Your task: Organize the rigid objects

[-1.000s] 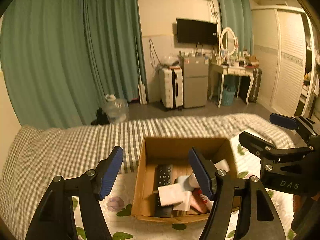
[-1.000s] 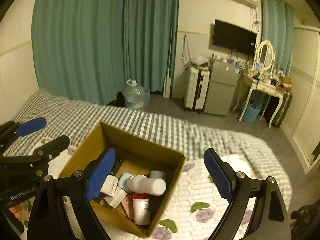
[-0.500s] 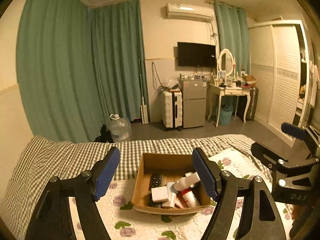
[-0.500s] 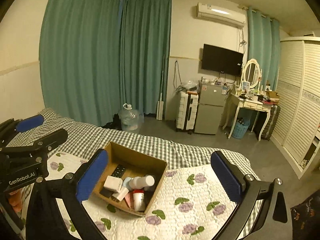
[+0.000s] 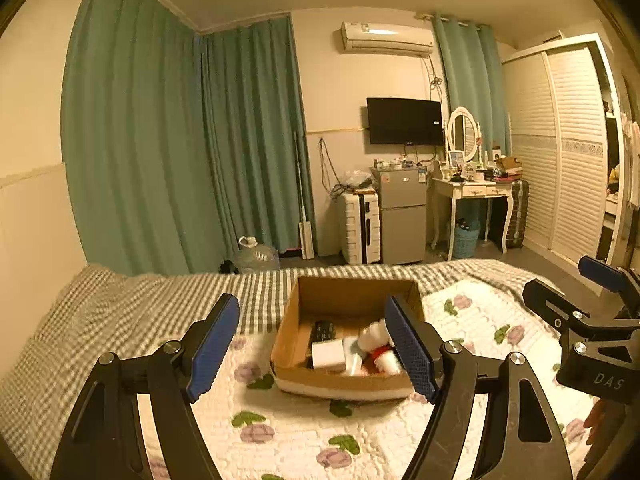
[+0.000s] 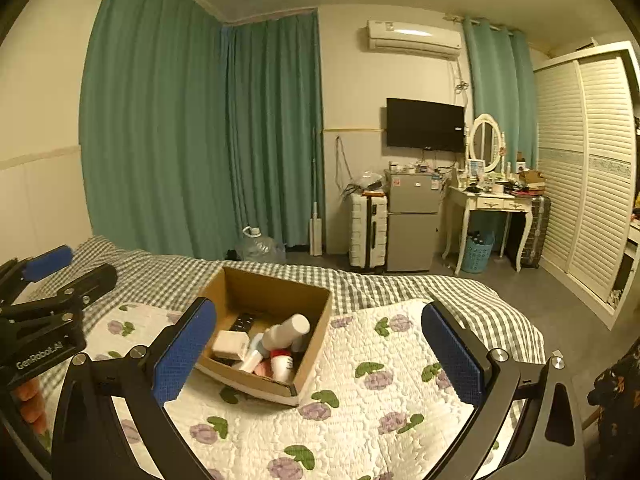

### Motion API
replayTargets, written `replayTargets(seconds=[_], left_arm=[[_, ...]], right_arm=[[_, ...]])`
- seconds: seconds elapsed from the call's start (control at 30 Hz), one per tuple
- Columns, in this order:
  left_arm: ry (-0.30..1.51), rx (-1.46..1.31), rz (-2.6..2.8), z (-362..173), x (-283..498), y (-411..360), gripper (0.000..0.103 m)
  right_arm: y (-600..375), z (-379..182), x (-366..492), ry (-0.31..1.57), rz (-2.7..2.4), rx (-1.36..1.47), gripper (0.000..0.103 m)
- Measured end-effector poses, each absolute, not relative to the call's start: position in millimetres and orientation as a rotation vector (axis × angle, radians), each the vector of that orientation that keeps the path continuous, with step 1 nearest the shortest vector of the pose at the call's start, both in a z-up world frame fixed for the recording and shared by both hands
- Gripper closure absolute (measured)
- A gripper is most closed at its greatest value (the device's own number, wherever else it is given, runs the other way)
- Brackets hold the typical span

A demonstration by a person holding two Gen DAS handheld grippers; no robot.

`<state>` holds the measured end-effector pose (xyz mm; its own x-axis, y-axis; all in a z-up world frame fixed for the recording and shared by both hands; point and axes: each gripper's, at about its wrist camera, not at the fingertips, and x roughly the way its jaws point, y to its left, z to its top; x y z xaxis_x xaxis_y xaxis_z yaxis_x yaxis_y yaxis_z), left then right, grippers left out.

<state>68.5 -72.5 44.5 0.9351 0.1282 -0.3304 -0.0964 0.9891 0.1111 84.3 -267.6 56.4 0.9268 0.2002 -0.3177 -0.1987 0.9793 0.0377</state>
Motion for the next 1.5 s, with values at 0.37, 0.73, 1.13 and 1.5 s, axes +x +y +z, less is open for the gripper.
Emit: replayTargets(seconds=[0.37,0.73,1.13,1.5], left_arm=[[0.429,0.088,0.137,-8,64,-66,0.025],[0.435,0.084,0.133,-5,62,-65,0.025],[0.457,0.074,0.131,-4,64,-62,0.025],[0.459,0.058,0.134,-6,64,-58,0.025]], right_arm=[[-268,2,102,0.421,0.2,0.008,0.0],[-264,-2,103,0.435,0.22,0.004,0.0],[-260,-5,104,0.441,0.224,0.005,0.0],[-261,-7,104,0.449,0.223,0.009,0.0]])
